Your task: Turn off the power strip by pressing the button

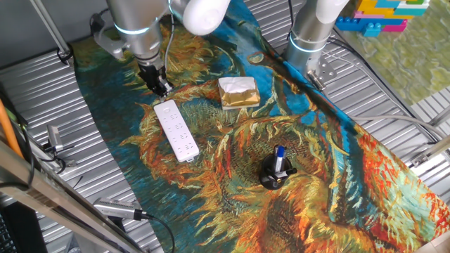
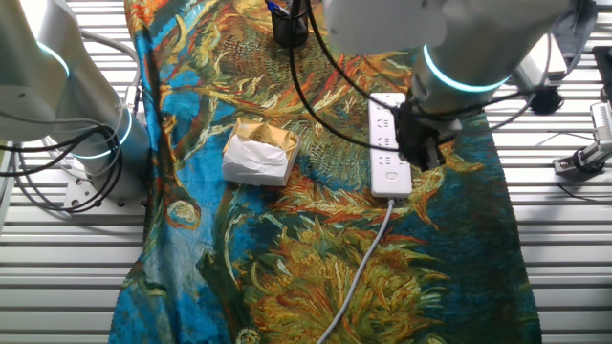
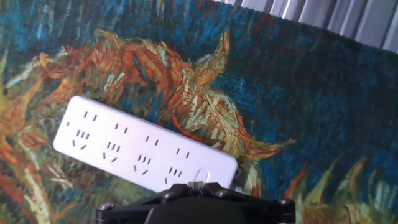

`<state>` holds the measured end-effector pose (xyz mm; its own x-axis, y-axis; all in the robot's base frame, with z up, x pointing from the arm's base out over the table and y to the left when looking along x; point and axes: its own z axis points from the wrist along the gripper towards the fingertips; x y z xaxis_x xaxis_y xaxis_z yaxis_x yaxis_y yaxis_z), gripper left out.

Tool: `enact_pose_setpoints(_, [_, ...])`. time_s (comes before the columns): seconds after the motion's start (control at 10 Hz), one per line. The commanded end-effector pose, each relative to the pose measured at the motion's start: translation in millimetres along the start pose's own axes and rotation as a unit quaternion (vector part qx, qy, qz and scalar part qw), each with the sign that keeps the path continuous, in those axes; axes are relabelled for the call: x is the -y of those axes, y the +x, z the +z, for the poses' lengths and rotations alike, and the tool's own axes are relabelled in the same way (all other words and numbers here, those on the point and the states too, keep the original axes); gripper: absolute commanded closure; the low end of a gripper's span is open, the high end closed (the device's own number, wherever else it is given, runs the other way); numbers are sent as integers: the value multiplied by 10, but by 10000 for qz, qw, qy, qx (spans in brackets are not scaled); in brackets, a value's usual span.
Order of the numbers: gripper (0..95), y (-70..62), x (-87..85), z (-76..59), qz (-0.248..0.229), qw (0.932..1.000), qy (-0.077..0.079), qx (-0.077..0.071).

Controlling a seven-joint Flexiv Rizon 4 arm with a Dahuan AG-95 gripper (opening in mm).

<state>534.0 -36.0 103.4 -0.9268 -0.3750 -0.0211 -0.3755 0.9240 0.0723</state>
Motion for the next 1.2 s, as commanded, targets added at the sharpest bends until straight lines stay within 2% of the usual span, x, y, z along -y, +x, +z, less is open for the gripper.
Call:
enact_pose_setpoints(0.1, [950,8,14,97,-63,10000,-18,13])
enact_pose_setpoints(0.5, [950,63,63,270,-187,9998,-87,46])
enact_pose_setpoints(0.8, [950,103,87,397,-204,9994,-259,109])
enact_pose_setpoints(1.1, [950,76,109,424,-250,9991,-335,100])
enact_pose_setpoints(1.2, [950,52,125,440,-268,9988,-403,109])
